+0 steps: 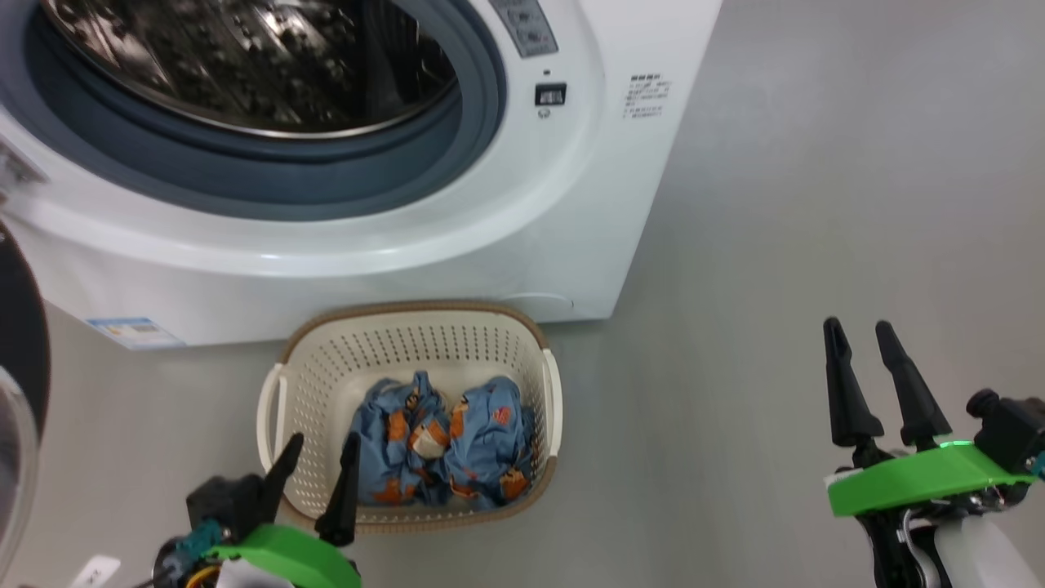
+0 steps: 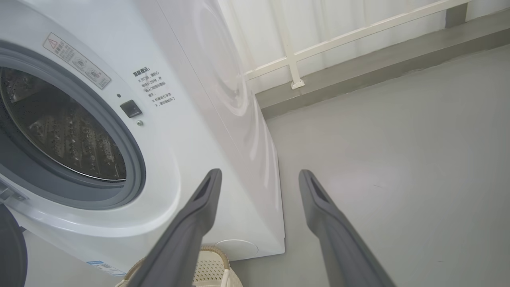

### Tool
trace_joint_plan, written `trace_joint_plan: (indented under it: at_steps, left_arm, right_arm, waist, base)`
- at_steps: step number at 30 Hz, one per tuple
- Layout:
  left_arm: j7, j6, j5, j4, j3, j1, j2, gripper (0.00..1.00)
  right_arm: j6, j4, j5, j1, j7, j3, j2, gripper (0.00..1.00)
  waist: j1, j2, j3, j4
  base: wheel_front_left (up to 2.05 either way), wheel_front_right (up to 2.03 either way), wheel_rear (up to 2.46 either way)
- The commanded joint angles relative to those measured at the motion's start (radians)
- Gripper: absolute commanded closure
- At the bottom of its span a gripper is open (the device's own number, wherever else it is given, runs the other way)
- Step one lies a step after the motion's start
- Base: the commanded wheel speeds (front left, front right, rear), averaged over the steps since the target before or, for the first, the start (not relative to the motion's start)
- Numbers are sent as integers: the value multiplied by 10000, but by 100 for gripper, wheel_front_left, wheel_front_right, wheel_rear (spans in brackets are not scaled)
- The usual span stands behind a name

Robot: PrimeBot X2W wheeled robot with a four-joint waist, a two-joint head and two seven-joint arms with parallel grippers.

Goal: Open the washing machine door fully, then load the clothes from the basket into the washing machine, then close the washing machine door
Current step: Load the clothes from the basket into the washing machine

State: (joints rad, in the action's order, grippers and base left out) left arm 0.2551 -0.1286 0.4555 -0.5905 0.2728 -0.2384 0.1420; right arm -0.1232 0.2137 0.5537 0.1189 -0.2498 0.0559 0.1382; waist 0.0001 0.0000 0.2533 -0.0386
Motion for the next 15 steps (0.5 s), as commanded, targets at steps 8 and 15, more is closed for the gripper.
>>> trace_joint_plan:
  at_steps: [8,15]
  left_arm:
    - [67,-21,-207,-1401,352,-1920,517,0]
    - [66,-21,-436,-3723,1040,-3807,557,0]
  right_arm:
    - [-75,-407,-223,921,-120,132,-100,0]
    - [-75,-541,-342,1545,-120,192,-200,0]
  waist:
    - [-1,0,1915,-172]
    - [-1,0,3007,-184]
  base:
    - [0,0,0]
    - [0,0,0]
